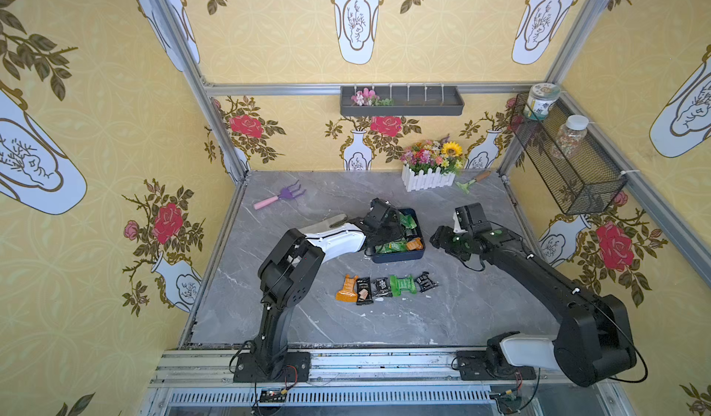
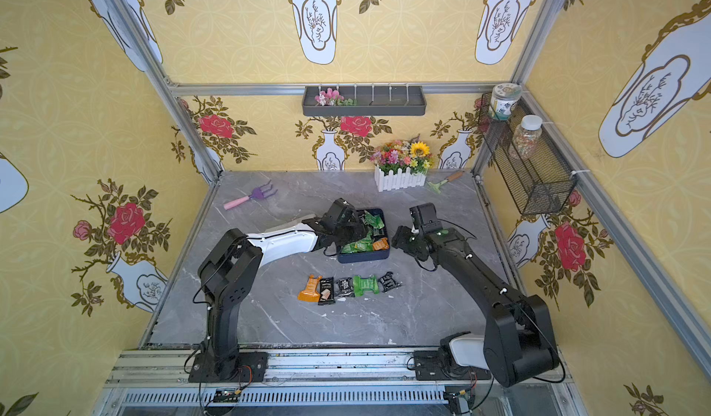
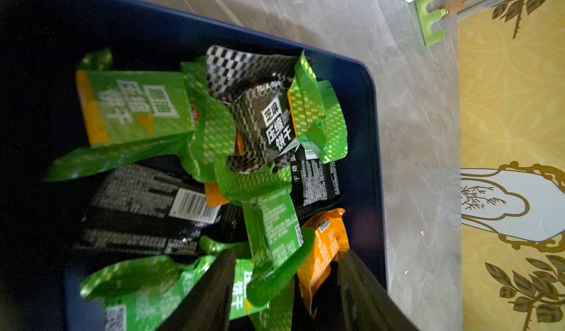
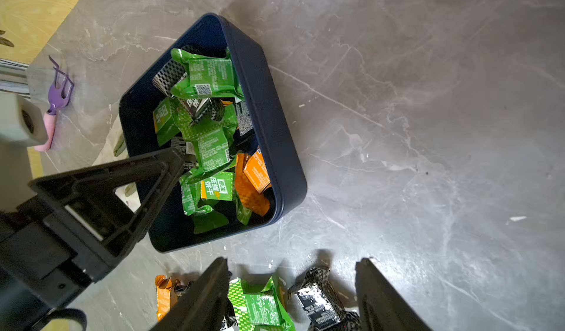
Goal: Take the cookies out of the storage box
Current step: Pick up the cookie from the storage box.
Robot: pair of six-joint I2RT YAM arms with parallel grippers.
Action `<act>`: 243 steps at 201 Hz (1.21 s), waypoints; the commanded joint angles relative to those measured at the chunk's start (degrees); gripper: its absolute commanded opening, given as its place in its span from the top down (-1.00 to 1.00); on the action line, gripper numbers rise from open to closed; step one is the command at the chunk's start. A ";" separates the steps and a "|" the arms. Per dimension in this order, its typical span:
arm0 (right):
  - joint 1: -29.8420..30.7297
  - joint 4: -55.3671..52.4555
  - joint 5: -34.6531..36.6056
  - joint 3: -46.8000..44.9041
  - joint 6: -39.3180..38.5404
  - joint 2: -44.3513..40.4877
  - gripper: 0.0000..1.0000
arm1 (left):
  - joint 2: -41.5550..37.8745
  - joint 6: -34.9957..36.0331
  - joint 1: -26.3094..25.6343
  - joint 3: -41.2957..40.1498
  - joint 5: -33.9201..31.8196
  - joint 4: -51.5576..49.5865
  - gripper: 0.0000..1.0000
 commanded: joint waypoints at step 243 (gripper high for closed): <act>-0.10 6.23 -2.79 2.66 -3.79 7.11 -0.25 | 2.74 -2.93 1.85 1.19 4.72 3.59 1.00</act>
